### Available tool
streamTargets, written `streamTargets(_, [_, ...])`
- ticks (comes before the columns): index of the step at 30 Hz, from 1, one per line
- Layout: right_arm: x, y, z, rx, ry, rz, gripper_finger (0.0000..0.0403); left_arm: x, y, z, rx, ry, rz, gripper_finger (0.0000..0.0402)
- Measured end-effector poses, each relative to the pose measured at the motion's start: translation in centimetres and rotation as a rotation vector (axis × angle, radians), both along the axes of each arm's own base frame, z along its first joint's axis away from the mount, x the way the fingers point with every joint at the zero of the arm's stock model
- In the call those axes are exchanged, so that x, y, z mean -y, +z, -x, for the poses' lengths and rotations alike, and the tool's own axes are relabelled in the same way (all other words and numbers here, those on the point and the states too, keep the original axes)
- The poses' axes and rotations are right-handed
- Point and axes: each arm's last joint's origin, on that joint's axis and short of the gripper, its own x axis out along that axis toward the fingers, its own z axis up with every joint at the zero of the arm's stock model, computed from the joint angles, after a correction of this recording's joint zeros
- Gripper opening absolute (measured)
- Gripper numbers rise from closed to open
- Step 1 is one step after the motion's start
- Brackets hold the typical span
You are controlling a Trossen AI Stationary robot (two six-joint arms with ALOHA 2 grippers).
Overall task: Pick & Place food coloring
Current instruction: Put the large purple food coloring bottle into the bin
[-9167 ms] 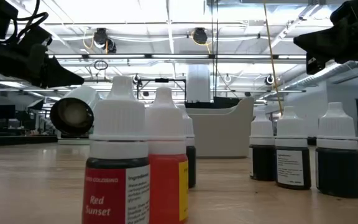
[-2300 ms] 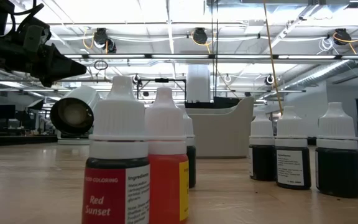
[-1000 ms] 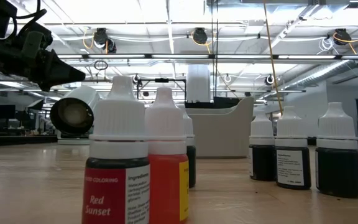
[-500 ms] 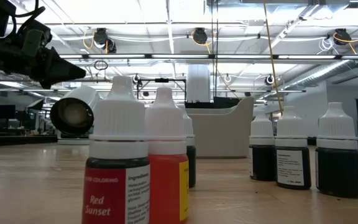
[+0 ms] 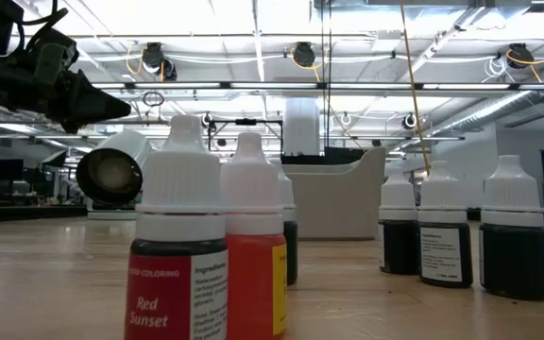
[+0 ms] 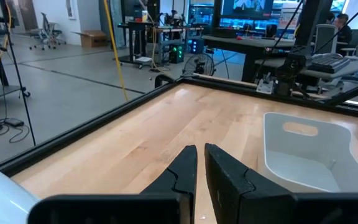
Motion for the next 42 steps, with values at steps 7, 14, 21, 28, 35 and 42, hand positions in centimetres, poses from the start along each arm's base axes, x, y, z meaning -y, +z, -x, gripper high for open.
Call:
streamTargets(7, [0.2,-0.2,0.1,-0.010,0.007,0.032,0.0205,0.0,0.0,0.0,-0.001,0.000,-0.001,0.0037])
streamTargets(14, [0.3,-0.3,0.2,-0.027,0.028,0.066,0.0205,0.0,0.0,0.0,-0.001,0.000,-0.001,0.0037])
streamTargets(21, [0.4,-0.8,0.3,-0.068,0.076,0.111,0.0205,0.0,0.0,0.0,-0.002,0.000,-0.003,0.0037])
streamTargets(28, [0.8,-1.1,0.5,-0.103,0.070,0.143,0.0205,0.0,0.0,0.0,-0.002,0.001,-0.003,0.0037])
streamTargets(35, [0.7,-1.0,0.4,-0.092,0.058,0.125,0.0204,0.0,0.1,0.0,0.007,0.001,-0.002,0.0037])
streamTargets(42, [0.3,-0.6,0.3,-0.055,0.070,0.092,0.0185,0.0,0.1,0.0,0.006,0.001,-0.002,0.0037])
